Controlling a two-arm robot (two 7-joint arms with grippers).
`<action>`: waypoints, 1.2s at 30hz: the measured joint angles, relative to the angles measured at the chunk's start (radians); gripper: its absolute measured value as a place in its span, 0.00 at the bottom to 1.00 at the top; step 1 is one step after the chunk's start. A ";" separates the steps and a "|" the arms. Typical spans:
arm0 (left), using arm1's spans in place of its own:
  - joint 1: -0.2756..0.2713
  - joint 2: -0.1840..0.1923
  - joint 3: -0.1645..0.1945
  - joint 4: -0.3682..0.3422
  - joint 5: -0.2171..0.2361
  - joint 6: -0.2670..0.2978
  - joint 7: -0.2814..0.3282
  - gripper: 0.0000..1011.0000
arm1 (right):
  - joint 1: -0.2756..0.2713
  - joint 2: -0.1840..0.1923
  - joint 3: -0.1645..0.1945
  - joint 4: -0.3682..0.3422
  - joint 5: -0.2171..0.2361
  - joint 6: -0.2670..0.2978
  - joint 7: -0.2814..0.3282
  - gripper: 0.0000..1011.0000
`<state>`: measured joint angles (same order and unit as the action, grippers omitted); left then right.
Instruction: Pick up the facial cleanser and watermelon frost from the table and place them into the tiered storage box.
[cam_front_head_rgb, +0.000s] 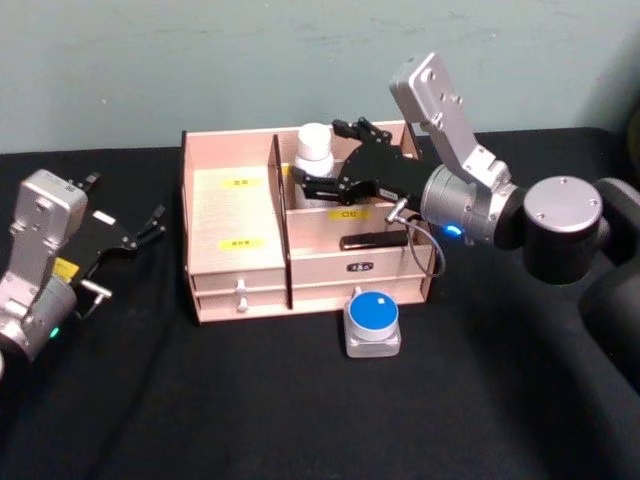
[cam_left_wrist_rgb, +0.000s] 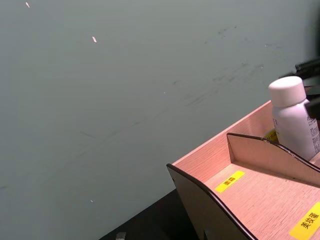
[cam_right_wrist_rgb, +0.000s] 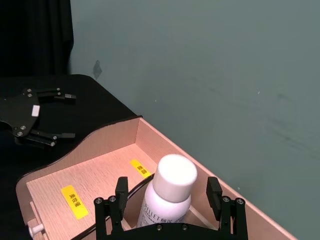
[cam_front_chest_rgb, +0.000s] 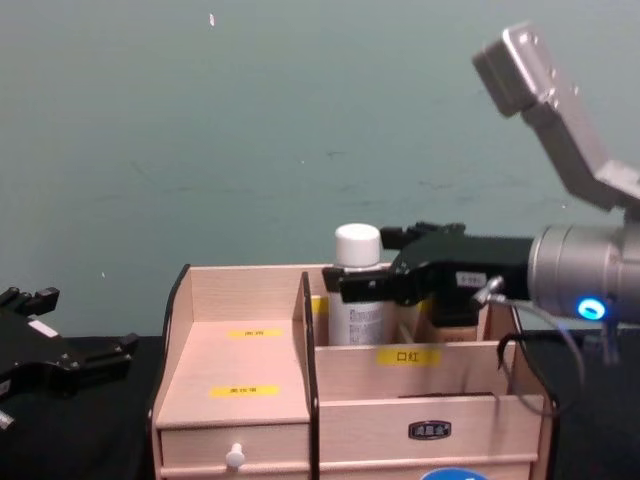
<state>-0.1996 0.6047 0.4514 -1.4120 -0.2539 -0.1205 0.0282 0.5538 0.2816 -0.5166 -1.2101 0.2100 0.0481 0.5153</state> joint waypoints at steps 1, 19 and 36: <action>0.000 0.000 0.000 0.000 0.000 0.000 0.000 1.00 | -0.005 0.013 0.001 -0.032 -0.001 0.021 -0.002 0.99; 0.000 0.000 0.000 0.000 0.000 0.000 0.000 1.00 | -0.229 0.221 0.092 -0.510 0.062 0.236 -0.047 0.99; 0.000 0.000 0.000 0.000 0.000 0.000 0.000 1.00 | -0.568 0.327 0.165 -0.759 0.082 0.318 -0.186 0.99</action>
<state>-0.1995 0.6047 0.4514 -1.4120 -0.2539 -0.1205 0.0283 -0.0139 0.6089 -0.3515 -1.9693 0.2918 0.3659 0.3298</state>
